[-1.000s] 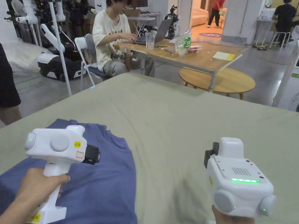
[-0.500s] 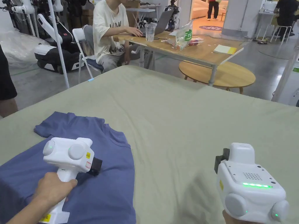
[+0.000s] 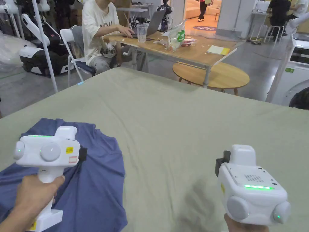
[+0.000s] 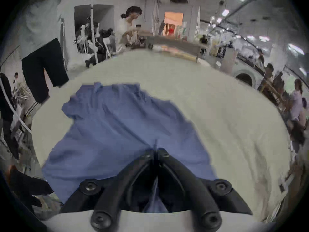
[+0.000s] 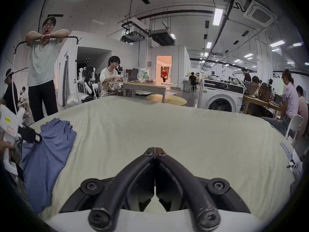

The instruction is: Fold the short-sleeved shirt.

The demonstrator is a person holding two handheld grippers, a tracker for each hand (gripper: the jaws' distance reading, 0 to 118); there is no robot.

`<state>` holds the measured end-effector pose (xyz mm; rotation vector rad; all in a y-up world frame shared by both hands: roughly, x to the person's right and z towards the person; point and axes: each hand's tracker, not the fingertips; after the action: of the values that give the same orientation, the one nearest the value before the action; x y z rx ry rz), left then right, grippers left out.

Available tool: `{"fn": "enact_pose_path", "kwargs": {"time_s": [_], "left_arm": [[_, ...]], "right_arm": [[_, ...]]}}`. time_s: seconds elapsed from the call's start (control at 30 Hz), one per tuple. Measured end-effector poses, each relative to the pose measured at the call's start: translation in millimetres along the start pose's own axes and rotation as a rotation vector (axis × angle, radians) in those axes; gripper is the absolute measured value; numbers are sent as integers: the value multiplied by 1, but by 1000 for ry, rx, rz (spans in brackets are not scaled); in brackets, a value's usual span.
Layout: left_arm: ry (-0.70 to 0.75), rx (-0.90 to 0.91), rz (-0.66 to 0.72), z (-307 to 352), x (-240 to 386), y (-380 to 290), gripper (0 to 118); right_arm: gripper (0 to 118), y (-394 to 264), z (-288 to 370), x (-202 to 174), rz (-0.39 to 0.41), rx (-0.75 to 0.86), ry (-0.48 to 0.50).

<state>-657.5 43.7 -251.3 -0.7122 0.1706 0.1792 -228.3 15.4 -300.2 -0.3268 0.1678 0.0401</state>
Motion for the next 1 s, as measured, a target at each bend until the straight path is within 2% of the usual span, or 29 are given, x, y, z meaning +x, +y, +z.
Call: {"fn": "enact_pose_path", "kwargs": {"time_s": [0.27, 0.37, 0.57, 0.77, 1.0], "left_arm": [[-168, 217, -47, 71, 63, 69, 0], [-251, 295, -115, 90, 106, 86, 0], [-498, 332, -186, 105, 212, 111, 0], [-745, 290, -290, 107, 344, 94, 0], [-965, 142, -406, 100, 464, 18, 0]], "right_arm": [[0, 16, 14, 30, -36, 39, -42], [0, 22, 24, 48, -42, 57, -70], [0, 30, 57, 98, -60, 91, -165], [0, 31, 109, 167, -71, 140, -318], [0, 19, 170, 240, -49, 159, -523]]}}
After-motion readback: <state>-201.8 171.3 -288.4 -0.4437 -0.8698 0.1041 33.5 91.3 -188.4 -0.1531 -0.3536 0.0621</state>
